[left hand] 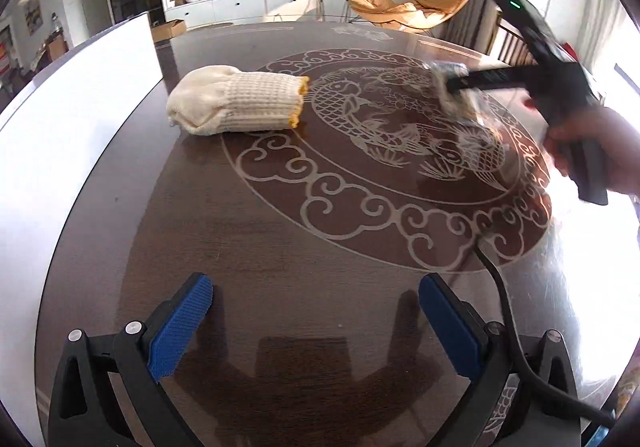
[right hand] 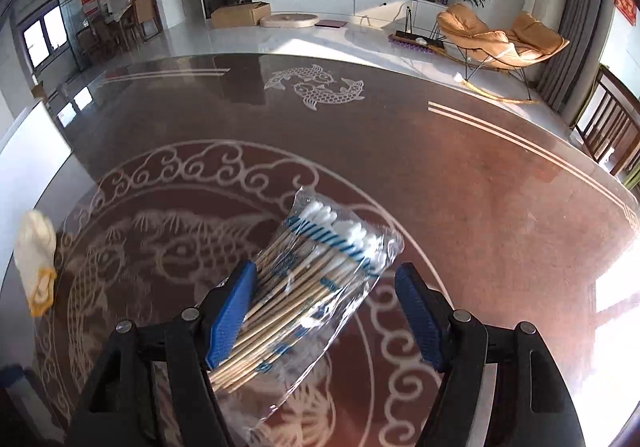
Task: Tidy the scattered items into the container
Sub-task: 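Grasp the bag of cotton swabs with the right gripper while the left grasps the second knit glove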
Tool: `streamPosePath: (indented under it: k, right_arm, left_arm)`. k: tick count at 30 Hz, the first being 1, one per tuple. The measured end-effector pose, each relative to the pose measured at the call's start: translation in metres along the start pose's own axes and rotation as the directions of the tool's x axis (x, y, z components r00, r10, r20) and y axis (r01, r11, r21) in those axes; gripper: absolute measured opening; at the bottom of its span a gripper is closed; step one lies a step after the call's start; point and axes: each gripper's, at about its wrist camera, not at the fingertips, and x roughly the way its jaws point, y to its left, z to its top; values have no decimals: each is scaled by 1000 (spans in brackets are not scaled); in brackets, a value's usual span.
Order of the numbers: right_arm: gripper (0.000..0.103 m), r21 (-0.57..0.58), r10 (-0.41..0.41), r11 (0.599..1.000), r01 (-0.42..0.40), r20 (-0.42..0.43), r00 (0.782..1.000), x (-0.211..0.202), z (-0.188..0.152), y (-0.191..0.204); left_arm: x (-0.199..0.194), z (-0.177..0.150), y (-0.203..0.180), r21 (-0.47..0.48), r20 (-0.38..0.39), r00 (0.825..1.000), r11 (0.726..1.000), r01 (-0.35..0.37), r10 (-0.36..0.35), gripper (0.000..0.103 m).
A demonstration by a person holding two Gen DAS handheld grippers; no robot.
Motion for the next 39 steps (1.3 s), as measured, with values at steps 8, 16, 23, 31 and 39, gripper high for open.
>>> streamPosePath:
  k: [8,16,23,31,39]
  right_arm:
    - [75,18,17,1000,-18,55,998,-65,-118,16]
    - [76,64,-2,998,-2,62,998,-69,-122,14]
    - [76,45,10,999,-12,62,998,-87,-154,2]
    - [76,20,17,1000,-17,21,1000,-100,-168,-20]
    - [76,147,121,978,-146,167,978,-85,-95,-26]
  left_arm:
    - [-5,86,39,-261,180,978,964,-61,110,103]
    - [88,138,62,-293,-54,997,954,-61,47,102]
    - [73,121,-16,146,-26,988,977,156,-154,57]
    - [24,74,-17,235,-27,994,966,110,-107,81]
    - [34,70,8,100,-9,1000,995,17,-17,103]
